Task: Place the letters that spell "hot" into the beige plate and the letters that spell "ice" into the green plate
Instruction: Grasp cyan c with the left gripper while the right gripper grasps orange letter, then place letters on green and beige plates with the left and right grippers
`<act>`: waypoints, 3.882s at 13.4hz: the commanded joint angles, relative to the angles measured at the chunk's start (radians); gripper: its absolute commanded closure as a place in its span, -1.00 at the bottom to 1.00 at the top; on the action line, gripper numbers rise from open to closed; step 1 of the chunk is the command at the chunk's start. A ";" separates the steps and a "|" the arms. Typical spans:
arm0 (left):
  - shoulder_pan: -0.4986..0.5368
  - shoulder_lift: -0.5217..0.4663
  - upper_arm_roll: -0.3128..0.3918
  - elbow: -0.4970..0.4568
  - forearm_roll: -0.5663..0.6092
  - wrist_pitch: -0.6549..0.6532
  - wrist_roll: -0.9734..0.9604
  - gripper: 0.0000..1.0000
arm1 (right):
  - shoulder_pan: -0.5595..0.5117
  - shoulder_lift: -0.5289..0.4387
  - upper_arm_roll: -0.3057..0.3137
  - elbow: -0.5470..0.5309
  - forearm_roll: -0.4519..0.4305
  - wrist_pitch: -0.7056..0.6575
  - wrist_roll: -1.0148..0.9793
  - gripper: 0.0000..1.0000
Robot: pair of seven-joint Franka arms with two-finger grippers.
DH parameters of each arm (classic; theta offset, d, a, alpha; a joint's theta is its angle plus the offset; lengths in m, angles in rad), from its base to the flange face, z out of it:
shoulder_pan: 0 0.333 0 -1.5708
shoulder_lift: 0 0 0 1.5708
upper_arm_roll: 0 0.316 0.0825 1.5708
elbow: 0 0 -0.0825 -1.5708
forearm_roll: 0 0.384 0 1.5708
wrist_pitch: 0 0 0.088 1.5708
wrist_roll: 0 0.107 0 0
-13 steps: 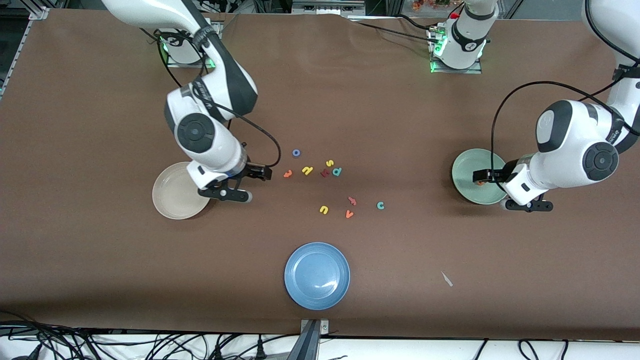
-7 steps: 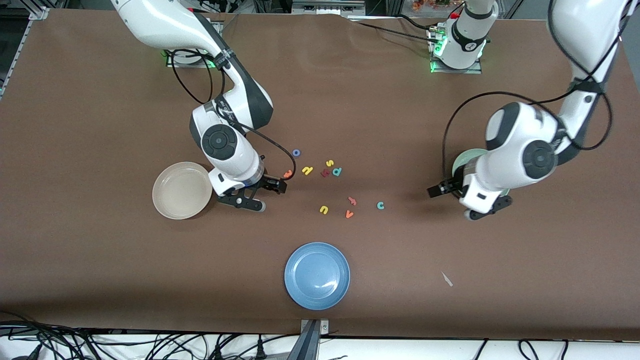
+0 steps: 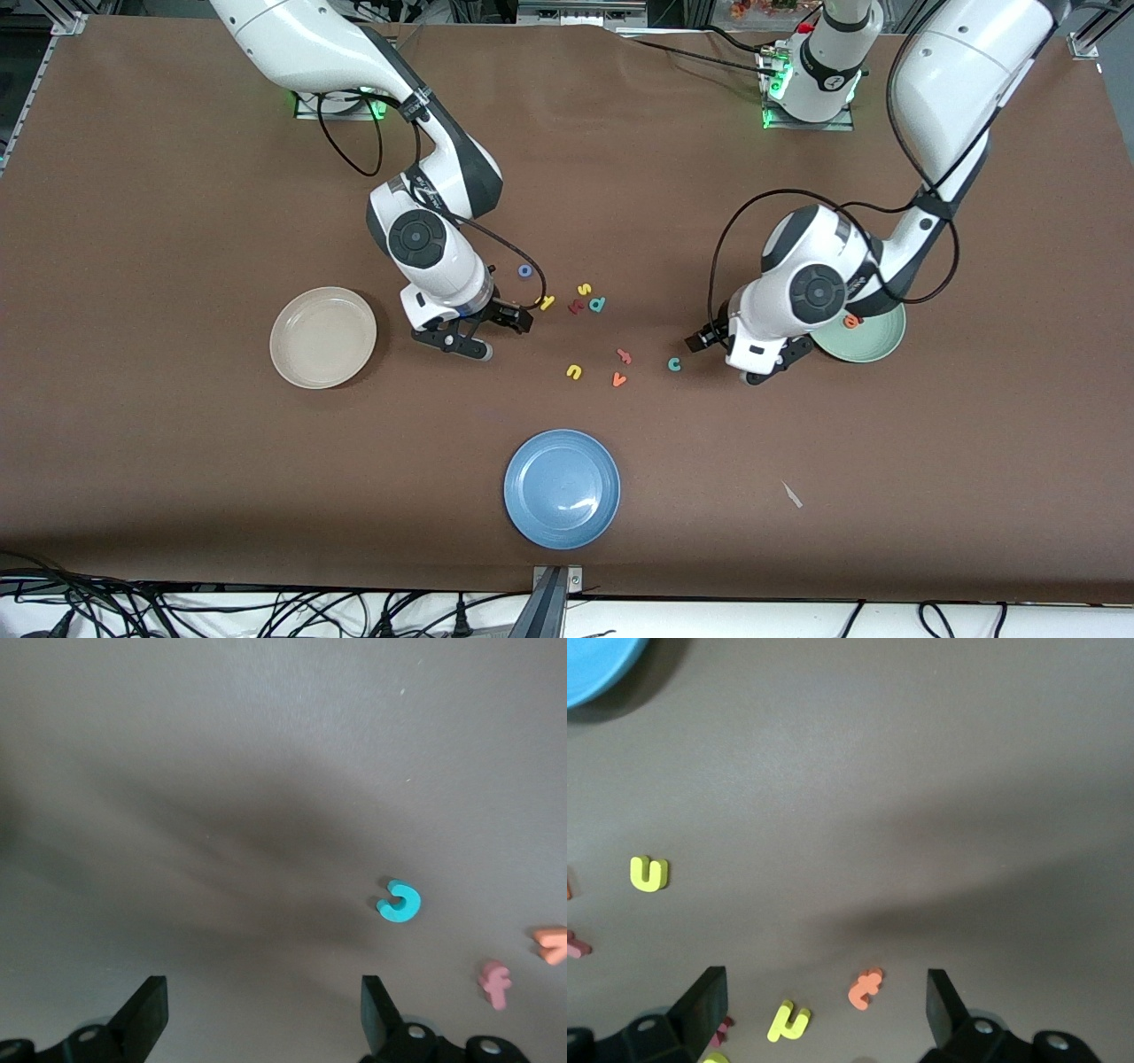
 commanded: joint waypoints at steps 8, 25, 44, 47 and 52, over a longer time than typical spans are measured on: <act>-0.209 0.127 0.168 0.148 0.031 0.163 -0.185 -0.72 | 0.019 0.099 0.022 -0.035 -0.101 0.110 0.194 -0.92; -0.246 0.171 0.188 0.161 0.033 0.165 -0.259 -0.02 | -0.042 0.045 0.064 -0.133 -0.144 0.142 0.236 -0.52; -0.150 0.046 0.176 0.162 0.024 -0.052 -0.048 0.78 | -0.019 0.076 0.082 -0.144 -0.147 0.222 0.290 0.19; -0.056 -0.020 0.178 0.152 -0.039 -0.265 0.234 0.78 | -0.019 0.075 0.088 -0.150 -0.147 0.222 0.288 0.57; 0.099 -0.082 0.179 0.052 -0.026 -0.449 0.557 0.79 | -0.050 0.032 0.090 -0.150 -0.147 0.175 0.270 1.00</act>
